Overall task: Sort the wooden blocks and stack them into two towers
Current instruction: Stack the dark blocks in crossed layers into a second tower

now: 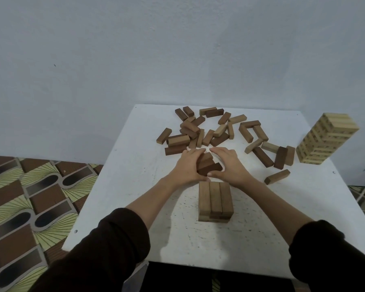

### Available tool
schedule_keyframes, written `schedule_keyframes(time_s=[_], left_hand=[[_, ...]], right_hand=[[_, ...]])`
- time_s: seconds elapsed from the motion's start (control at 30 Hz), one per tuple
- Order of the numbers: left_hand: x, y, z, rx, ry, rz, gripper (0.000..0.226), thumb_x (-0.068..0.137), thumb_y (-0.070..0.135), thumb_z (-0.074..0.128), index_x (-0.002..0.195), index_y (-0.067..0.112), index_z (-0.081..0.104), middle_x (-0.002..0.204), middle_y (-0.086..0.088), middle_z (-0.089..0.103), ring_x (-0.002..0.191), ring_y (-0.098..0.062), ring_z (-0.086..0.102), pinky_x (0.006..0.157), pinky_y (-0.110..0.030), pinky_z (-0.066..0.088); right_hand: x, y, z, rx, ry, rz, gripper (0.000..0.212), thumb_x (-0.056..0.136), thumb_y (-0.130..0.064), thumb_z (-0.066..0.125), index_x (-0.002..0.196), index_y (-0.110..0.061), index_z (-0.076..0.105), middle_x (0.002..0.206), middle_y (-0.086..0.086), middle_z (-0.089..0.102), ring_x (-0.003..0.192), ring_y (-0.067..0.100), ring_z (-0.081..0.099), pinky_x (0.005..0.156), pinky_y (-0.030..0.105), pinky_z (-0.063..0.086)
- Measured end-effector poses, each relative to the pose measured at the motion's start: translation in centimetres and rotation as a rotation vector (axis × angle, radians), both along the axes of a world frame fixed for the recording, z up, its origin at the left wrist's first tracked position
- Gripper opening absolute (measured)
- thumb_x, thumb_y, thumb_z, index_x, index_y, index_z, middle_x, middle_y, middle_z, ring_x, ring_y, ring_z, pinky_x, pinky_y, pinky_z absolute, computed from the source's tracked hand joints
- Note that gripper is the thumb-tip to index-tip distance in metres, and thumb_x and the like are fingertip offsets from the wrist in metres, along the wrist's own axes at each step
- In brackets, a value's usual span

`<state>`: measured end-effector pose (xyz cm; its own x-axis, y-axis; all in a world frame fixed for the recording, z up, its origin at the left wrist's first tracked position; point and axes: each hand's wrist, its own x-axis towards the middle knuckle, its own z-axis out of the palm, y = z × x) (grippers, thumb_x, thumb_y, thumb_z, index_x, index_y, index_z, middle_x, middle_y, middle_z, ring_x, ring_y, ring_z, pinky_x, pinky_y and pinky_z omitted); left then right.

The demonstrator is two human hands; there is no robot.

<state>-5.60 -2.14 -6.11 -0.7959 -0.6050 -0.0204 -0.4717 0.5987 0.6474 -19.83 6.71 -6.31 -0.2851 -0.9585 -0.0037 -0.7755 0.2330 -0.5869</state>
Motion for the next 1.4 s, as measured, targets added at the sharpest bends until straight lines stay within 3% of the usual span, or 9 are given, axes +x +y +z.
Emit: schedule_keyframes(time_s=[0.13, 0.27, 0.4, 0.47, 0.57, 0.9, 1.03, 1.2, 1.4], left_hand=[[0.3, -0.3, 0.1, 0.138, 0.072, -0.013, 0.092, 0.067, 0.019, 0.083, 0.143, 0.017, 0.032, 0.137, -0.006, 0.044, 0.123, -0.018, 0.033, 0.1, -0.03, 0.036], [0.7, -0.4, -0.3, 0.004, 0.076, 0.097, 0.093, 0.065, 0.025, 0.084, 0.142, 0.018, 0.032, 0.141, -0.003, 0.033, 0.125, -0.018, 0.025, 0.104, -0.033, 0.03], [1.3, 0.4, -0.8, 0.217, 0.185, 0.203, 0.097, 0.066, 0.019, 0.085, 0.144, 0.021, 0.027, 0.136, 0.001, 0.03, 0.12, -0.013, 0.038, 0.1, -0.025, 0.04], [1.6, 0.6, -0.9, 0.282, 0.252, 0.228, 0.095, 0.067, 0.013, 0.084, 0.144, 0.021, 0.028, 0.132, 0.001, 0.033, 0.105, -0.007, 0.047, 0.082, -0.008, 0.046], [1.8, 0.7, -0.9, 0.285, 0.282, 0.251, 0.09, 0.069, 0.011, 0.082, 0.142, 0.021, 0.032, 0.127, 0.002, 0.039, 0.096, -0.008, 0.047, 0.068, -0.001, 0.042], [1.9, 0.3, -0.9, 0.332, 0.259, 0.224, 0.092, 0.07, 0.01, 0.082, 0.144, 0.022, 0.029, 0.129, 0.006, 0.043, 0.099, -0.009, 0.049, 0.071, -0.012, 0.043], [1.7, -0.1, -0.6, 0.341, 0.195, 0.183, 0.097, 0.07, 0.009, 0.081, 0.147, 0.022, 0.024, 0.134, 0.005, 0.044, 0.1, -0.01, 0.047, 0.08, -0.017, 0.043], [1.6, -0.3, -0.4, 0.342, 0.178, 0.182, 0.095, 0.07, 0.007, 0.081, 0.146, 0.021, 0.026, 0.132, 0.003, 0.047, 0.1, -0.011, 0.047, 0.075, -0.014, 0.041], [1.9, -0.9, 1.2, 0.288, 0.226, 0.165, 0.088, 0.075, 0.01, 0.077, 0.146, 0.017, 0.026, 0.122, 0.002, 0.056, 0.1, -0.012, 0.049, 0.081, -0.019, 0.041]], right_hand=[[-0.2, 0.2, 0.2, 0.015, -0.076, 0.0, 0.083, 0.077, -0.033, 0.076, 0.144, -0.019, 0.03, 0.147, 0.003, 0.034, 0.127, 0.021, 0.031, 0.103, 0.035, 0.032], [-0.4, 0.4, 0.1, 0.006, -0.157, -0.046, 0.089, 0.071, -0.024, 0.081, 0.144, -0.018, 0.031, 0.142, 0.004, 0.038, 0.098, 0.012, 0.045, 0.08, 0.024, 0.042], [-0.5, 0.5, -0.2, -0.033, -0.182, -0.087, 0.085, 0.069, -0.015, 0.082, 0.141, -0.017, 0.036, 0.135, 0.006, 0.044, 0.079, 0.011, 0.051, 0.067, 0.017, 0.046], [-0.5, 0.4, -0.1, -0.037, -0.197, -0.09, 0.084, 0.069, -0.014, 0.082, 0.141, -0.017, 0.037, 0.134, 0.006, 0.044, 0.078, 0.011, 0.051, 0.067, 0.017, 0.046], [-0.3, 0.3, 0.1, -0.038, -0.215, -0.09, 0.083, 0.07, -0.012, 0.082, 0.141, -0.016, 0.037, 0.134, 0.006, 0.044, 0.077, 0.011, 0.051, 0.068, 0.019, 0.047], [-0.2, -0.1, 0.0, 0.022, -0.179, 0.009, 0.089, 0.074, -0.018, 0.079, 0.146, -0.02, 0.027, 0.141, 0.003, 0.04, 0.082, 0.008, 0.047, 0.065, 0.011, 0.038], [-0.5, -0.1, 0.4, 0.071, -0.201, 0.047, 0.091, 0.075, -0.013, 0.077, 0.148, -0.021, 0.022, 0.145, 0.001, 0.037, 0.084, 0.008, 0.05, 0.063, 0.01, 0.04], [-0.8, -0.2, 0.3, 0.071, -0.246, 0.036, 0.087, 0.076, -0.008, 0.076, 0.147, -0.021, 0.027, 0.139, -0.001, 0.043, 0.085, 0.012, 0.051, 0.067, 0.012, 0.044], [-1.2, 0.1, 1.5, -0.039, -0.379, 0.01, 0.072, 0.079, -0.005, 0.072, 0.141, -0.02, 0.037, 0.12, -0.003, 0.053, 0.08, 0.012, 0.054, 0.067, 0.013, 0.048]])
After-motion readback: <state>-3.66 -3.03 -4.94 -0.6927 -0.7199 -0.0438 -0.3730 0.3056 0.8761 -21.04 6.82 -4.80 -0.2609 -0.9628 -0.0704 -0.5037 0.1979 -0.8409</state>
